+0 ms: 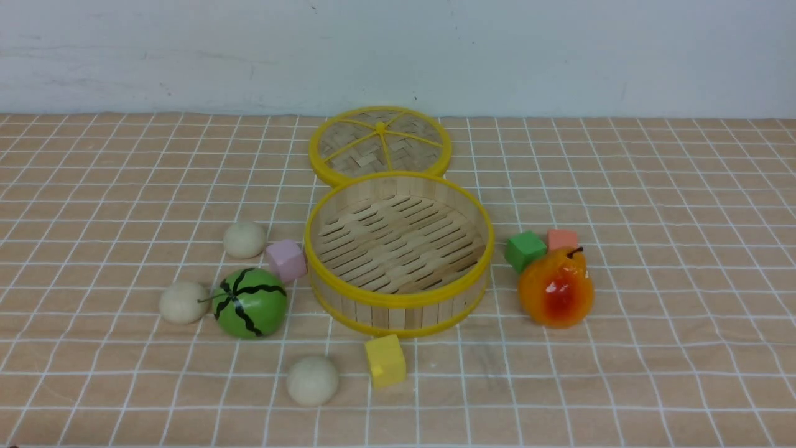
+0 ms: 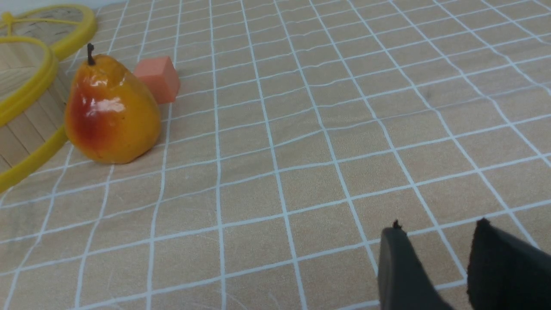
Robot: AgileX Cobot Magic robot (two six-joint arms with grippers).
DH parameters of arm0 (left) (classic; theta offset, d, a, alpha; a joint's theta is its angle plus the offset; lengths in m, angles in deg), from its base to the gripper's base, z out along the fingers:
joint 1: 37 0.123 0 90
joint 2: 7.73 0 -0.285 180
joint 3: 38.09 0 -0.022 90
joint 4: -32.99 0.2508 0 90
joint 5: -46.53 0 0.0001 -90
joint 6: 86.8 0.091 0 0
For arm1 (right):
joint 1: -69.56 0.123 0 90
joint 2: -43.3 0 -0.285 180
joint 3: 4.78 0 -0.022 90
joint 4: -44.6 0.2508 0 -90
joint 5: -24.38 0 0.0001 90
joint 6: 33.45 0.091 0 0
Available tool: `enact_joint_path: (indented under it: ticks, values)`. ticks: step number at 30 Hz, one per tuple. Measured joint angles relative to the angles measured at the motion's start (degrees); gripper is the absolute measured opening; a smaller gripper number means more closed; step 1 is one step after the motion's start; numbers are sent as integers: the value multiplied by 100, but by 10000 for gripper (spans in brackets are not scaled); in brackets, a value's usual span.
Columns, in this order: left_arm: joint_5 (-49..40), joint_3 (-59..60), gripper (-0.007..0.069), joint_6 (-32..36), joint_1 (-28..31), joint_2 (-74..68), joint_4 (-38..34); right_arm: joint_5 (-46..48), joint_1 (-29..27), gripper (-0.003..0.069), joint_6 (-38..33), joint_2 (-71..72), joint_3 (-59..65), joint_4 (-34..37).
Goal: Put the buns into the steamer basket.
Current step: Use the left arm to grab a steamed stuffed bun
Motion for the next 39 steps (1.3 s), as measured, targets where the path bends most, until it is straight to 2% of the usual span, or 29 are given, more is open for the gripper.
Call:
enact_joint_path:
  ticks: [6, 9, 13, 15, 20, 22, 25, 30, 39]
  values:
    - [994, 0, 89, -560, 0, 0, -154, 0, 0, 241, 0, 0, 0, 0]
    - [1502, 0, 92, -631, 0, 0, -180, 0, 0, 241, 0, 0, 0, 0]
    - [1708, -243, 92, -644, 0, 0, -192, 0, 0, 241, 0, 0, 0, 0]
    - [1603, -647, 94, -646, 0, -6, -192, 0, 0, 241, 0, 0, 0, 0]
    - [667, -2437, 102, -661, 0, -847, -192, 0, 0, 241, 0, 0, 0, 0]
    - [484, -2710, 102, -661, 0, -1081, -192, 0, 0, 241, 0, 0, 0, 0]
    - [-418, -3364, 108, -661, 0, -1888, -196, 0, 0, 241, 0, 0, 0, 0]
    - [-1198, -3507, 110, -665, 0, -2657, -47, 0, 0, 241, 0, 0, 0, 0]
    - [-1438, -3507, 115, -681, 0, -3827, 7, 0, 0, 241, 0, 0, 0, 0]
